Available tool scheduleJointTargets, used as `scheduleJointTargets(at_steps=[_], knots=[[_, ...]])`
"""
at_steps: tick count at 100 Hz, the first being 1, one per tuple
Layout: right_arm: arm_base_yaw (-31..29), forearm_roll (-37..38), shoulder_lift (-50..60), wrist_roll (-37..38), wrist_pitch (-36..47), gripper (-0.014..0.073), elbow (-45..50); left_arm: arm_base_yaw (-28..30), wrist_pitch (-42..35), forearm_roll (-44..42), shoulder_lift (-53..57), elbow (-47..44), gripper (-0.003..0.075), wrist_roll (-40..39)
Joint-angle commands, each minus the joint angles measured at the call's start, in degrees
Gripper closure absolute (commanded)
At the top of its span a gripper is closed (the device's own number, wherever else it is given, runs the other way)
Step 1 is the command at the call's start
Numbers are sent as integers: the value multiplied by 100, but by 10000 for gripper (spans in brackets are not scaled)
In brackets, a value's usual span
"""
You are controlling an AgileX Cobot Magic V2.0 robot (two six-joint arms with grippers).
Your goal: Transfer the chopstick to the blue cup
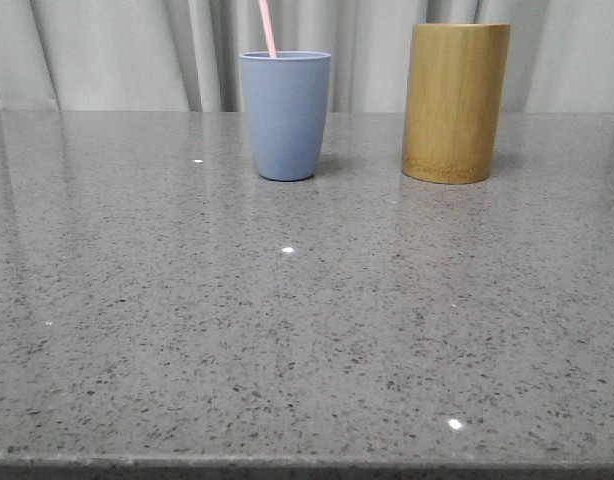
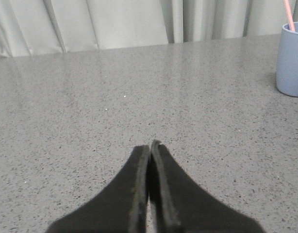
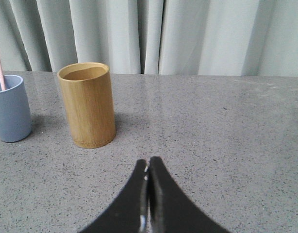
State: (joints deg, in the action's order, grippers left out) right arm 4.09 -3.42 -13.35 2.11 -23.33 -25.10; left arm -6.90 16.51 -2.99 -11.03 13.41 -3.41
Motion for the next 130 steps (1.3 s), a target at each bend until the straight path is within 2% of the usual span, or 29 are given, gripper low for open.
scheduleJointTargets(at_steps=[1, 31, 36, 41, 67, 130], knots=[[-19, 68, -49, -22, 470, 699, -146, 3, -1039, 2, 159, -263, 739, -56], [-19, 68, -49, -22, 470, 699, -146, 3, -1527, 348, 1128, -1417, 739, -56], [-19, 68, -49, -22, 470, 699, -146, 3, -1165, 348, 1272, -1401, 739, -56], [-19, 68, -49, -22, 475, 699, -146, 6, -1120, 348, 1337, -1413, 739, -56], [-19, 68, -56, -22, 474, 699, -146, 289, -1147, 348, 1324, -1413, 739, -56], [-19, 68, -56, -22, 474, 699, -146, 277, -1170, 348, 1324, -1413, 739, -56]])
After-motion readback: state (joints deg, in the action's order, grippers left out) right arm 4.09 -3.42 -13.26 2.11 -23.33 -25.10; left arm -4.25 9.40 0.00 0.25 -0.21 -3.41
